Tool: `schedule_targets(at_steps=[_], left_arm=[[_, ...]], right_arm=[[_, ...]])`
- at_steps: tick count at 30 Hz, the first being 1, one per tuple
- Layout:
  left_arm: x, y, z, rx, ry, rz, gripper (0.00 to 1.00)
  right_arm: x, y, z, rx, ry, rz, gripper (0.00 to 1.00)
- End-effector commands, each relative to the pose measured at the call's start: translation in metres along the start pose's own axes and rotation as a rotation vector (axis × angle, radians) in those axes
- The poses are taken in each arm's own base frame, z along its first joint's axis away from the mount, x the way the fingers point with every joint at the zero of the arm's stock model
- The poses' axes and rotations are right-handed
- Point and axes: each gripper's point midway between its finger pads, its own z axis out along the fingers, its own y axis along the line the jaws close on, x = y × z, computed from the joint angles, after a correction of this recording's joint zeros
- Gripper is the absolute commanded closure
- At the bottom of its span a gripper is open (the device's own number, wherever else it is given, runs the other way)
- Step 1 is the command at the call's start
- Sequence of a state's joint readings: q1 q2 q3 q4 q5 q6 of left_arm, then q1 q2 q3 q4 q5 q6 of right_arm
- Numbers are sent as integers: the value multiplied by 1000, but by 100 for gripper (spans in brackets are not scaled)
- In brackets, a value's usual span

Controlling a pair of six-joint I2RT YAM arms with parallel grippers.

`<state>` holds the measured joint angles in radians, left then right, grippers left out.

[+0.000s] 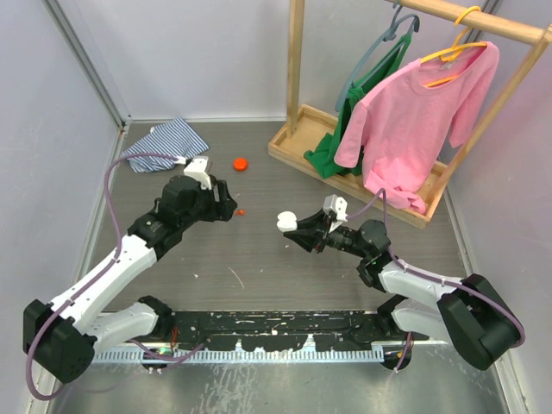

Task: Insert the wireless bluetooth earbuds into the charging case
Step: Open the charging case, then pick up the earbud from the center of the board.

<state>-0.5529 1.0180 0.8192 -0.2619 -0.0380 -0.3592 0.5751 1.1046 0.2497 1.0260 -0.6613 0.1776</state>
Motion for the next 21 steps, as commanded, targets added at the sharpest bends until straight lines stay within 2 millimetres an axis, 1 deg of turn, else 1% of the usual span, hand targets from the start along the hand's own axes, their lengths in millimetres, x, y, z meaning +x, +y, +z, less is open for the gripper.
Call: schedule_targets(at_steps=[1, 5, 13, 17, 21], left_arm=[[16, 54, 3, -216, 55, -98, 30], [36, 87, 7, -323, 121, -160, 31], [69, 144, 3, -504, 212, -295, 34], [80, 165, 1, -566, 231, -359, 33], [88, 178, 3, -584, 234, -421, 33]], right_arm=[[-20, -4, 3, 23, -80, -64, 99], [-20, -6, 2, 34, -86, -63, 99], [-19, -7, 3, 40, -86, -52, 99], [-19, -7, 3, 37, -86, -48, 99], [-19, -9, 4, 46, -83, -47, 99]])
